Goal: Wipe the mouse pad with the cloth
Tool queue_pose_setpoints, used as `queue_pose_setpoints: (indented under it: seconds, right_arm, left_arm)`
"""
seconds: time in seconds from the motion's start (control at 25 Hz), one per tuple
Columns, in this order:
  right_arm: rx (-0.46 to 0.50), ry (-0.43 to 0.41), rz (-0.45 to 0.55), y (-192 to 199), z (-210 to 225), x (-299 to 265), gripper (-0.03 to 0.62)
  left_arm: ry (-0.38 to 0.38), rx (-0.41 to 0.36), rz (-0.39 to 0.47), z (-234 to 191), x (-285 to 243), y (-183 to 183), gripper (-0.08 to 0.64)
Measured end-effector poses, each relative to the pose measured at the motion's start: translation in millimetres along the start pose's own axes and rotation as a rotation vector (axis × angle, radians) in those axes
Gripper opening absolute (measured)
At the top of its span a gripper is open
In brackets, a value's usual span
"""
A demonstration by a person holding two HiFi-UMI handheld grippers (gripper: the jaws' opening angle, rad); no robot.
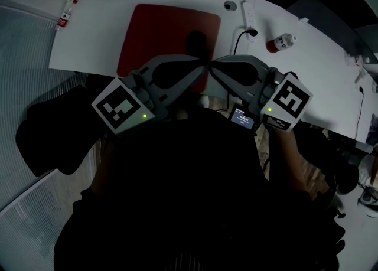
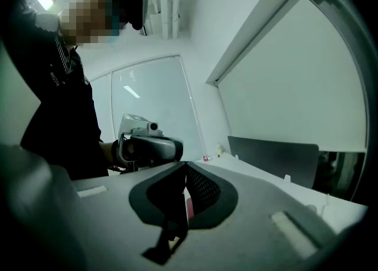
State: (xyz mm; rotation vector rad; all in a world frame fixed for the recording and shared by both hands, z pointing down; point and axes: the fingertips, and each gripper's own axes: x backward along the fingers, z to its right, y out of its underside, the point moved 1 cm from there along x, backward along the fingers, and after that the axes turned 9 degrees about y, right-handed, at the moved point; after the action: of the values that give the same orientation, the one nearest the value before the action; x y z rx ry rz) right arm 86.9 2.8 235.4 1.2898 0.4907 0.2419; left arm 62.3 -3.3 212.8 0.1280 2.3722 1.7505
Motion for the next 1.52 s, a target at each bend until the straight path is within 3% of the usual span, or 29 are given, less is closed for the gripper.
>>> queue_pose_setpoints:
  seconds: [0.48,0.84,1.08,1.52]
  right_arm:
    - [-0.081,-0.038,0.013,12.0,22.3,-4.6,0.005]
    - [-0.095,0.105,0.023,18.8,54.7,13.8,0.005]
    - [-0.112,0.202,0.022,17.8,86.6,7.5,0.008]
    - [-0.163,0.251,-0.001,15.9,135.0,-45.6,0.086]
  left_arm:
    - [-0.033,0.082,-0.042,-12.1,-10.5,14.1,0.008]
    - [0.06,0.075,-0.03,-33.8,-34.4,2.8,0.008]
    - [0.081,0.075,-0.032,-66.6,-37.6,-3.7,0.008]
    - [0.102,0.115,-0.053,-132.8,-21.5,-5.1,0.007]
